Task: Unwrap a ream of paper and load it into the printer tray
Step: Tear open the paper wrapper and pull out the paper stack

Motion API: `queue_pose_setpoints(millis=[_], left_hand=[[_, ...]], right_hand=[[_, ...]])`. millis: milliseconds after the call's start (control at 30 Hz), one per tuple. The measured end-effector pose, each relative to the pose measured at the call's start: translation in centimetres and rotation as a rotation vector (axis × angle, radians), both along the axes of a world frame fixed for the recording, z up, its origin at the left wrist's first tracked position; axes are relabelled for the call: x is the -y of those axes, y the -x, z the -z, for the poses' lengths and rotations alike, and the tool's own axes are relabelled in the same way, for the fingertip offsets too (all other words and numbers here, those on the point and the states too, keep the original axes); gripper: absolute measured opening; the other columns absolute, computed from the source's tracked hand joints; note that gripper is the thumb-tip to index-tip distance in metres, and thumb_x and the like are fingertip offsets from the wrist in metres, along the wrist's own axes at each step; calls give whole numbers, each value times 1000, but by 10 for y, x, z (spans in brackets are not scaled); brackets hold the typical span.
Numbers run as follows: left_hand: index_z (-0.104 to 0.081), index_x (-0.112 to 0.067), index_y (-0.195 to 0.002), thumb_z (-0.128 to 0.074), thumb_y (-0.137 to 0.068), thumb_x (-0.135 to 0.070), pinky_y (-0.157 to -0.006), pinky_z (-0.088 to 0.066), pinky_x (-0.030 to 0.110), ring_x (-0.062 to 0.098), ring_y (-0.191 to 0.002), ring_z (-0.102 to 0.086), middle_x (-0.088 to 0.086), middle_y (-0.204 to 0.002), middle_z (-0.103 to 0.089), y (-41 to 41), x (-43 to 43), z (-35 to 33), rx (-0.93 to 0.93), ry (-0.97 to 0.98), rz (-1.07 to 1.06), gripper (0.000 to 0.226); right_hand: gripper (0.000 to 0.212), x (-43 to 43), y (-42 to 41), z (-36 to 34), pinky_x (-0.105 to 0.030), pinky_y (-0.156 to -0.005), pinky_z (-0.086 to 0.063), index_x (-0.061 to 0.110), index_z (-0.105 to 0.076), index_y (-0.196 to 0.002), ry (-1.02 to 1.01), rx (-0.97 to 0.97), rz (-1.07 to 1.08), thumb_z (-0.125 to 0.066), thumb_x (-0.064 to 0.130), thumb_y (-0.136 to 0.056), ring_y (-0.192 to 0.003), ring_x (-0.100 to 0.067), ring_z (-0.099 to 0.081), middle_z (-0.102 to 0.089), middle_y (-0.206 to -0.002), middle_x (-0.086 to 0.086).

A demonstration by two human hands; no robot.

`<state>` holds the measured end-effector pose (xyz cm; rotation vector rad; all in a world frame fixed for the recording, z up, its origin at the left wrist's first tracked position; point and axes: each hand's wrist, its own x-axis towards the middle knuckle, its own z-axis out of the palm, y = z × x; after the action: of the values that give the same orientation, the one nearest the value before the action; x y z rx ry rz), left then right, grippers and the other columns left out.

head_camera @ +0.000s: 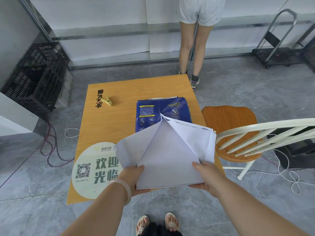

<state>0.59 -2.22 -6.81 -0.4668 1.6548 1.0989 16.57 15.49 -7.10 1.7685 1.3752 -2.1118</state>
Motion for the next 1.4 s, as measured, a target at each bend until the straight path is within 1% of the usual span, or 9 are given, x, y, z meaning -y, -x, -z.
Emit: queue_pose_setpoints(millis=[133, 267, 400, 500, 600, 733, 933, 1133, 1400], left_hand=[[-56, -20, -104, -52, -95, -23, -53, -61, 39, 32, -99, -62, 11, -118, -58, -6, 2, 5, -118, -14, 12, 11], [-56, -20, -112, -51, -95, -20, -53, -60, 36, 29, -97, -60, 4, -107, -57, -19, 8, 5, -190, -34, -17, 18], [-56, -21, -108, -50, -94, -17, -56, -60, 36, 26, -93, -57, 0, -97, -53, -35, 14, 3, -267, -42, -22, 15], [-58, -21, -99, -50, -94, -18, -59, -60, 37, 26, -90, -56, 3, -97, -53, -46, 24, 2, -268, -42, -24, 9], [-57, -15, -98, -51, -94, -18, -57, -60, 37, 25, -83, -56, 8, -96, -54, -58, 36, 1, -259, -40, -21, 8], [-56, -24, -85, -48, -95, -19, -55, -58, 35, 29, -87, -58, 9, -97, -57, -75, 57, -6, -273, -59, 17, 14], [-56, -22, -98, -48, -96, -20, -58, -59, 35, 28, -91, -60, 7, -99, -60, -106, 100, -17, -289, -85, 49, 9], [-55, -23, -91, -47, -96, -17, -60, -59, 37, 24, -85, -58, 5, -93, -57, -137, 133, -31, -301, -109, 54, 11], [-54, -25, -83, -47, -96, -17, -63, -60, 40, 23, -83, -58, 5, -92, -57, -169, 153, -47, -342, -108, 35, 17]], right_hand=[[22, -1, -2, 4, -42, -59, -61, 9, -58, -117, 1, -18, -21, -52, 17, -97, -87, -28, -59, -58, -104, -11], [25, 2, -11, 8, -37, -55, -60, 14, -59, -121, -18, -51, -36, -51, 17, -97, -98, -31, -61, -61, -118, -13], [21, 10, -22, 5, -36, -55, -60, 20, -57, -118, -14, -90, -19, -50, 16, -98, -90, -26, -61, -61, -107, -6], [18, 20, -33, 2, -34, -53, -59, 14, -58, -114, -17, -85, -15, -50, 17, -98, -86, -25, -61, -61, -101, -7], [20, 33, -47, 1, -35, -53, -58, 12, -59, -115, -25, -73, 6, -52, 18, -97, -89, -28, -61, -61, -107, -11], [18, 58, -67, -1, -33, -52, -57, 14, -60, -113, -39, -78, 63, -52, 18, -97, -93, -30, -60, -60, -111, -12], [22, 111, -109, -12, -31, -50, -56, 13, -57, -118, -54, -110, 127, -50, 18, -98, -89, -27, -60, -60, -105, -11], [20, 151, -142, -24, -30, -48, -55, 14, -58, -116, -89, -150, 144, -47, 14, -99, -81, -23, -60, -61, -97, -8], [24, 166, -170, -35, -33, -53, -57, 13, -58, -120, -124, -158, 136, -50, 16, -98, -89, -28, -60, -61, -106, -12]])
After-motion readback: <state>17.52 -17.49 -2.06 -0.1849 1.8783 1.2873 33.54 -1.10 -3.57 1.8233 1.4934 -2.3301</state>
